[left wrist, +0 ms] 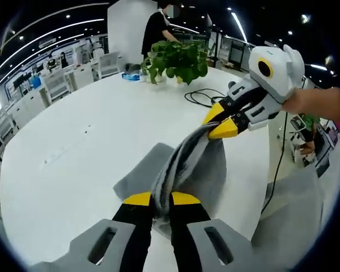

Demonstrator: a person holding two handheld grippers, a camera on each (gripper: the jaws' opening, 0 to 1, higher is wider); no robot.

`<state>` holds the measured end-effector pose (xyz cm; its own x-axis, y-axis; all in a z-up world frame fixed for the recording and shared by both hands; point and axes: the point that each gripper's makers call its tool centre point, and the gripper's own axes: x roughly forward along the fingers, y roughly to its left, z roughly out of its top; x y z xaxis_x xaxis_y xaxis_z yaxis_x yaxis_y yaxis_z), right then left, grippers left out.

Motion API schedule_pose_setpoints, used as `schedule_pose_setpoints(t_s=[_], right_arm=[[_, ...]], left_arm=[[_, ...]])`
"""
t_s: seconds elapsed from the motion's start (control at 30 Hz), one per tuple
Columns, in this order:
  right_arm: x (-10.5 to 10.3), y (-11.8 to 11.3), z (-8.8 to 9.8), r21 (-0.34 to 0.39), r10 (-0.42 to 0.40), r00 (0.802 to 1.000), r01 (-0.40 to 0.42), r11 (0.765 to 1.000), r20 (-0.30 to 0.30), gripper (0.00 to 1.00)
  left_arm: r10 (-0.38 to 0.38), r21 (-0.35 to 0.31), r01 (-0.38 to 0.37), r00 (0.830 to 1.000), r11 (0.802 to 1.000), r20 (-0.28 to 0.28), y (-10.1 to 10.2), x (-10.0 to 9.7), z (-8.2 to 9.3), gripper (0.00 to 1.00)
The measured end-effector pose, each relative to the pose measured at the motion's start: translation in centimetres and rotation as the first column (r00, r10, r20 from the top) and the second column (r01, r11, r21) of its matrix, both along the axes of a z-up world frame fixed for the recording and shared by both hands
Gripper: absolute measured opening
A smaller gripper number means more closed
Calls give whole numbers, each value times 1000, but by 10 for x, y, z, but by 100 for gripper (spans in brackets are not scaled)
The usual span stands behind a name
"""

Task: Fold the towel on the table until its edges align and the towel forms a compact rectangular stack.

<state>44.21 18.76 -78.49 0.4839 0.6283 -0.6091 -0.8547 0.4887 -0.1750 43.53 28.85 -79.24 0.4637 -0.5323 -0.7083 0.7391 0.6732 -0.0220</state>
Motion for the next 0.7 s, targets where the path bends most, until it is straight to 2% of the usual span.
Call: schedule_pose_setpoints(t_s=[0.23, 0.33, 0.7], right_arm=[[15, -3, -18, -17, -16, 1000, 16, 1000, -17, 6], [21, -3, -27, -26, -20, 1000, 19, 999, -23, 7], [37, -3, -50, -38, -33, 998, 31, 999, -50, 7]], left_arm=[[0, 7, 0, 1000, 1000, -14, -2, 11, -15, 11], [12, 8, -12, 999, 1000, -40, -1, 14, -25, 11], [40, 12, -39, 997, 999, -72, 2, 24, -44, 11]])
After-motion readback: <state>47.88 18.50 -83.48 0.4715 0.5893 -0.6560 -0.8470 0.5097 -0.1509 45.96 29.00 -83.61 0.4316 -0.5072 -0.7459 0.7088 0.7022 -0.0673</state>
